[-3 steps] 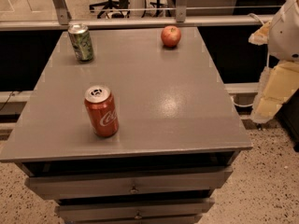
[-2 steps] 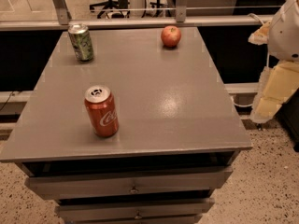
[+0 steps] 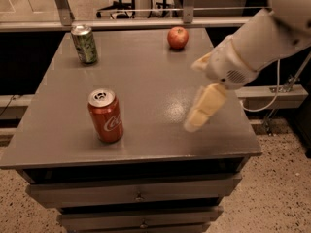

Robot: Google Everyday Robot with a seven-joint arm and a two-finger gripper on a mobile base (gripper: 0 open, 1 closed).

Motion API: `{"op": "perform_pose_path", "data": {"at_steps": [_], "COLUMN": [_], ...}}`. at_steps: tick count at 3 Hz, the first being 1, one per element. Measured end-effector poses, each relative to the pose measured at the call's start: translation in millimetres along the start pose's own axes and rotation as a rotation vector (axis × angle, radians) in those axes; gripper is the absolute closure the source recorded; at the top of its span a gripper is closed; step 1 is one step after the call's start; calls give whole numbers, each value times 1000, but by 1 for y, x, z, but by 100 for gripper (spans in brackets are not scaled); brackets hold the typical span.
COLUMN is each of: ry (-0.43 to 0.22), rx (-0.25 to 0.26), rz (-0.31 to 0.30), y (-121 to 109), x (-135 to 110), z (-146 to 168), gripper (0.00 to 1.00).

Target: Pick coke can

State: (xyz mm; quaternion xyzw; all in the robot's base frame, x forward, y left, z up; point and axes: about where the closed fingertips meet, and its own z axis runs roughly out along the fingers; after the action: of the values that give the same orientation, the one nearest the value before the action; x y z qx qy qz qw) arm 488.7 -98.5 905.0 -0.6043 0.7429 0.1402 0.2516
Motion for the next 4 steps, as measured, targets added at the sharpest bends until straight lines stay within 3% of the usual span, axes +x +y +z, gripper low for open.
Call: {"op": "perform_pose_path", "data": {"at_steps": [1, 2, 4], "ry": [-163, -295, -503], "rx": [-98, -167, -290], "rz": [-11, -8, 58], "y": [-4, -4, 17], "x": [-40, -73, -105], "z": [56, 83, 110], "gripper": [0, 0, 0]}}
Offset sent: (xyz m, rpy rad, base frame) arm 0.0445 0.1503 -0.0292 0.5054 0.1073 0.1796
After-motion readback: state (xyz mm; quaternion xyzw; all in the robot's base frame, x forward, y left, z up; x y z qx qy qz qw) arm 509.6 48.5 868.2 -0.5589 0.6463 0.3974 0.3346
